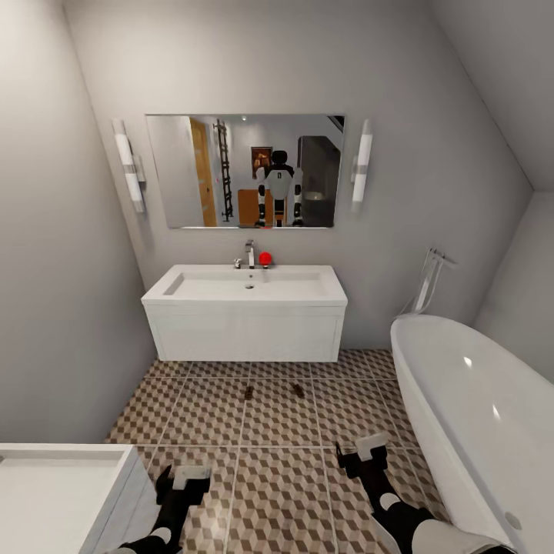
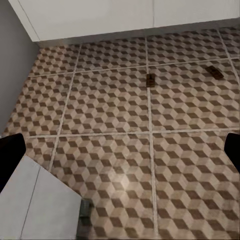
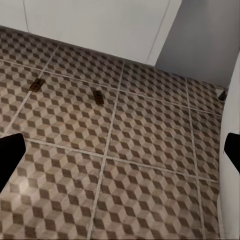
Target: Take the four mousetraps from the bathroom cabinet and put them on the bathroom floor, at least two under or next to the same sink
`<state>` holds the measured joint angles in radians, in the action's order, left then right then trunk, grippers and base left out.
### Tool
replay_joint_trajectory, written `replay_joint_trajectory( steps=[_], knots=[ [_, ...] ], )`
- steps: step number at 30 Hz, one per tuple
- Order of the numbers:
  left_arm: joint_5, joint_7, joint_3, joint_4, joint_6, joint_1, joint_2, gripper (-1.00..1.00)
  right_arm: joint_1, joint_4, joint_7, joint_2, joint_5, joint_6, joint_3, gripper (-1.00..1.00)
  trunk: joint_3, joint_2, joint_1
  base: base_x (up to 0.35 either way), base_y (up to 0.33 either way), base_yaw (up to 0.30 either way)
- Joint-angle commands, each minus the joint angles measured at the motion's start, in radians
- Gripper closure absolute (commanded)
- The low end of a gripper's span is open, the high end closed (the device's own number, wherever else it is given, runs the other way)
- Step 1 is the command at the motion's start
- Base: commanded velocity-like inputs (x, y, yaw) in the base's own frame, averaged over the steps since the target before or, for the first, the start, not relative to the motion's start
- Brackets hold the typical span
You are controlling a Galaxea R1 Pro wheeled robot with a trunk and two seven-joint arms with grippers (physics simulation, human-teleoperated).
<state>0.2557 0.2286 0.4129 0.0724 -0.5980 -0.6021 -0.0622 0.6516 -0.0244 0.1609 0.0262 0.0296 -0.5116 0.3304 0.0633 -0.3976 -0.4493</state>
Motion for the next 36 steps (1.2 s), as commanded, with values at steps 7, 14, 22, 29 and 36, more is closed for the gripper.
replay_joint_trajectory(
  steps=[7, 14, 22, 29, 36],
  knots=[
    [0.007, 0.004, 0.008, 0.005, -0.006, 0.079, 0.015, -1.0, -0.062, 0.002, 0.007, -0.003, 0.007, -0.004, 0.008, -1.0, 0.002, -0.002, -0.001, 0.0, 0.0, 0.0],
    [0.01, 0.011, 0.007, 0.006, -0.005, 0.144, 0.035, -1.0, -0.109, 0.005, 0.008, -0.013, 0.088, 0.002, 0.008, -1.0, 0.002, -0.002, -0.001, 0.0, 0.0, 0.0],
    [0.016, 0.017, 0.005, 0.006, -0.002, 0.179, 0.066, -1.0, -0.133, 0.007, 0.008, -0.023, 0.213, 0.038, 0.008, -1.0, 0.002, -0.002, -0.001, 0.0, 0.0, 0.0],
    [0.039, 0.018, 0.003, 0.006, 0.0, 0.185, 0.079, -1.0, -0.142, 0.007, 0.005, -0.03, 0.243, 0.069, 0.008, -1.0, 0.002, -0.002, -0.001, 0.0, 0.0, 0.0],
    [0.051, 0.018, 0.003, 0.006, 0.002, 0.188, 0.076, -1.0, -0.144, 0.007, 0.005, -0.031, 0.249, 0.075, 0.009, -1.0, 0.002, -0.002, -0.001, 0.0, 0.0, 0.0]
  ],
)
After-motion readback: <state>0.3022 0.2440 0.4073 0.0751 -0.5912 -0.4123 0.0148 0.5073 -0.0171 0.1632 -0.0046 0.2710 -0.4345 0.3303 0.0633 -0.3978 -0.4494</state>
